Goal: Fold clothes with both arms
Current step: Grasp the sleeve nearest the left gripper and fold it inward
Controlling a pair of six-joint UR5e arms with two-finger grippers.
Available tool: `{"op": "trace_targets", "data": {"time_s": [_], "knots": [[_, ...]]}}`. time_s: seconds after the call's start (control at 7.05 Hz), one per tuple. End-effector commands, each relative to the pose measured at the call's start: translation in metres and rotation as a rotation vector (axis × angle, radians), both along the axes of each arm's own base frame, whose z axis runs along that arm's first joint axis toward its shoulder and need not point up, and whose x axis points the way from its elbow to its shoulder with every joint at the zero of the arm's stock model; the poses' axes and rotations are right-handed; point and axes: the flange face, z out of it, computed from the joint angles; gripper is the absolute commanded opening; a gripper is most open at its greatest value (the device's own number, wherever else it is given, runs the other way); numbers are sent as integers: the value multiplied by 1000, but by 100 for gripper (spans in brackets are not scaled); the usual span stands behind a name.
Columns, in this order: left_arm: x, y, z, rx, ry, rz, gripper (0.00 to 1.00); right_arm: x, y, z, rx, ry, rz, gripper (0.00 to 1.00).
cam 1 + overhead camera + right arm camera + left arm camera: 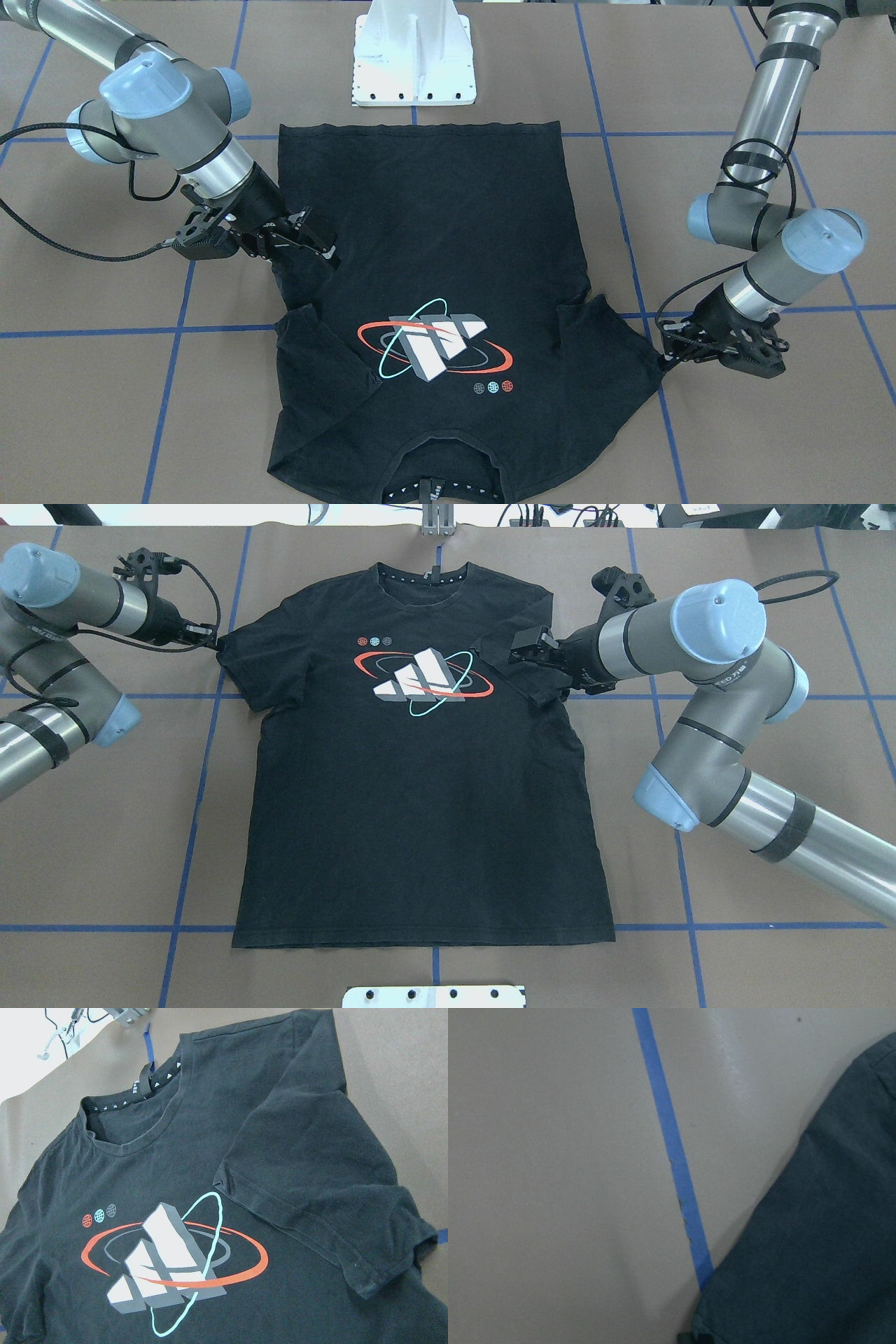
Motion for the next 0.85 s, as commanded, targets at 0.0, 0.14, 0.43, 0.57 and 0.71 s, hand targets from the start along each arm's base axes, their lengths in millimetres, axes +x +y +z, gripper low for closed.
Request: {"op": "trace_targets", "data": {"time_s": [0.0,0.14,0.43,0.57,0.71], "knots": [[-1,10,-71,-72,105,-12,0,2,-1,3,3,5,-1,100],[5,10,-92,-102,128,-31,0,2,-1,3,3,5,-1,100],[60,12,-141,-148,164,-77,0,1,0,8,-1,10,-2,100],[79,6,-155,-166,149,-102,0,1,0,8,-1,11,-3,100],[89,0,-163,-180,148,-102,0,1,0,8,-1,11,-3,100]]}}
